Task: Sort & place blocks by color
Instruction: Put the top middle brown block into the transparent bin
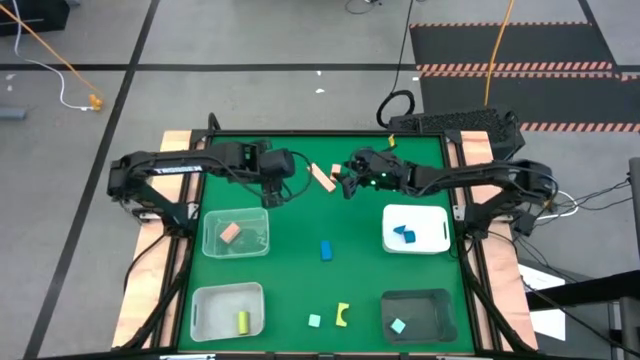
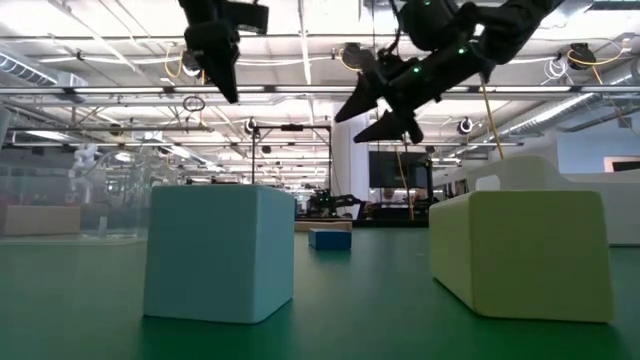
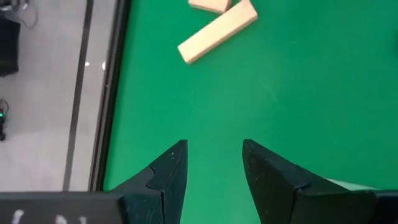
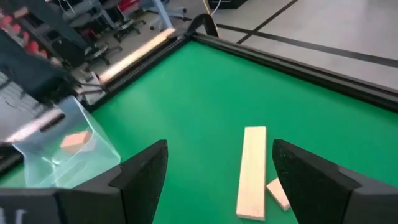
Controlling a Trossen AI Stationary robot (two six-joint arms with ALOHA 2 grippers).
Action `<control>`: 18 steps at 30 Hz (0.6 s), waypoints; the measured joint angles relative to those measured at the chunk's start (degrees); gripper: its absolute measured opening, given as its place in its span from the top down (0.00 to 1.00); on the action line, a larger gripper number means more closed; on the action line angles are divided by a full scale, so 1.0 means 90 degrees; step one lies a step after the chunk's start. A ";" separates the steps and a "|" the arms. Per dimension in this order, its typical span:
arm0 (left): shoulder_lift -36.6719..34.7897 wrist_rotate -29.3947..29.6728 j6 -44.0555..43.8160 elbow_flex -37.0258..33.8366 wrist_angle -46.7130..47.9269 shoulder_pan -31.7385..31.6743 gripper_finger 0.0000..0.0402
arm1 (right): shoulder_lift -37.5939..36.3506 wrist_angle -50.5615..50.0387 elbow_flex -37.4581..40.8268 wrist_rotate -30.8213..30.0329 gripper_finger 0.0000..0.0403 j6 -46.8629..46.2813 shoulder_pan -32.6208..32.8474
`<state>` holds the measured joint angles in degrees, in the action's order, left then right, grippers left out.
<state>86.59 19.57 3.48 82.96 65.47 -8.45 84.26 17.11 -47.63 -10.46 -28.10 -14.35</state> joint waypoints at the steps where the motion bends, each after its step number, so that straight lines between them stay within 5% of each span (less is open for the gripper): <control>1: -0.0111 0.0000 -0.0065 0.0000 0.0091 0.0000 0.61 | 0.0135 -0.0028 -0.0088 -0.0001 0.31 0.0075 0.0000; 18: -0.2251 0.0017 -0.1747 0.0002 0.0611 0.0024 0.61 | 0.2243 -0.0337 -0.1554 -0.0010 0.31 -0.0207 -0.0157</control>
<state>66.33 19.72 -12.24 82.98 70.96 -8.23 104.45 14.08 -61.62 -10.55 -29.96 -15.76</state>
